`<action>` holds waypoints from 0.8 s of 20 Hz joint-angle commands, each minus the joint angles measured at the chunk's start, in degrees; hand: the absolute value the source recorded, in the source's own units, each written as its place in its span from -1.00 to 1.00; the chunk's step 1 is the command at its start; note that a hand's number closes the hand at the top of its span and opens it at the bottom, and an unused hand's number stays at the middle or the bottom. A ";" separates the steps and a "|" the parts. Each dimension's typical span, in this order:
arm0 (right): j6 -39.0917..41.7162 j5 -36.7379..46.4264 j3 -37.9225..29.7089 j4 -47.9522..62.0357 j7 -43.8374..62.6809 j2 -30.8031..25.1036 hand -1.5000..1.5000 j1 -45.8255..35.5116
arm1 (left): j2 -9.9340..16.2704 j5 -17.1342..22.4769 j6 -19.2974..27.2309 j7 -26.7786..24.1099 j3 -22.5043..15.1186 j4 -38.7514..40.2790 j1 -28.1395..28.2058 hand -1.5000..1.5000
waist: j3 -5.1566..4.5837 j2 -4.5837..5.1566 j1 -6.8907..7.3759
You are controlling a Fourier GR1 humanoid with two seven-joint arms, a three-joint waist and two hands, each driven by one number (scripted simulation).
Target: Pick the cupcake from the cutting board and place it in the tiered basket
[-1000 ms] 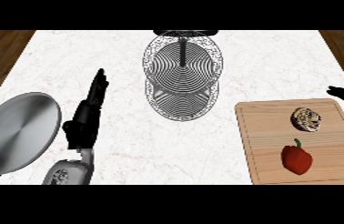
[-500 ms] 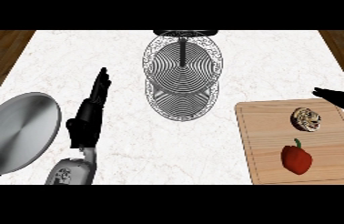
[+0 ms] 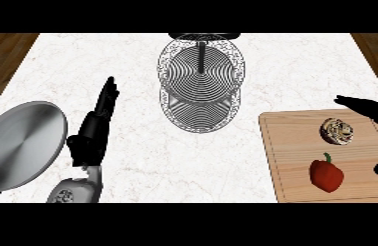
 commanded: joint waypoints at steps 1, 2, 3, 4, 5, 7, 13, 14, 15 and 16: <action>-6.06 2.19 0.53 7.30 -2.55 2.22 -1.00 -1.09 | -1.85 -1.60 1.49 2.51 -1.45 -2.11 -0.34 0.00 | 0.03 0.04 0.10; -0.06 0.99 0.29 2.69 0.73 2.28 -1.00 -3.12 | -1.40 -1.11 1.15 -0.19 0.97 3.51 -3.70 0.00 | 0.00 0.02 -0.14; -2.84 1.67 -0.24 6.98 -3.89 0.03 -1.00 -2.89 | -2.63 -2.07 3.73 -0.92 -1.95 3.79 -2.78 0.00 | 0.01 0.04 -0.10; -2.20 1.73 0.12 6.69 -1.69 2.10 -1.00 -4.20 | -1.00 -0.71 0.60 -1.21 0.82 2.87 -1.68 0.00 | 0.00 0.02 -0.02; -4.57 3.23 0.98 8.53 -1.52 2.84 -1.00 -3.51 | -0.03 0.91 -0.35 -2.03 2.83 4.15 -2.49 0.00 | 0.00 0.04 0.00; -1.75 2.56 1.06 7.19 0.18 3.65 -1.00 -5.35 | 0.47 0.60 -1.82 2.33 -0.01 -4.45 2.69 0.00 | 0.01 -0.03 0.25; -6.11 3.79 0.93 8.35 -1.12 5.43 -1.00 -1.74 | -1.31 -0.68 0.10 -3.42 1.65 5.67 -2.39 0.00 | 0.00 0.03 -0.13; -3.62 2.44 0.04 6.14 -0.90 5.00 -1.00 -1.27 | -0.89 -1.06 -0.27 2.26 1.17 1.04 -3.25 0.00 | 0.00 -0.03 -0.16; -1.61 2.72 0.04 7.66 -0.39 3.98 -1.00 -5.08 | -1.60 -0.75 0.12 -1.40 0.42 0.06 1.43 0.00 | 0.00 -0.01 0.04; -7.03 2.94 -1.32 15.06 -5.21 2.81 -1.00 -4.96 | 0.26 -0.35 -1.18 4.74 1.82 -1.78 -3.21 0.00 | 0.03 0.05 0.17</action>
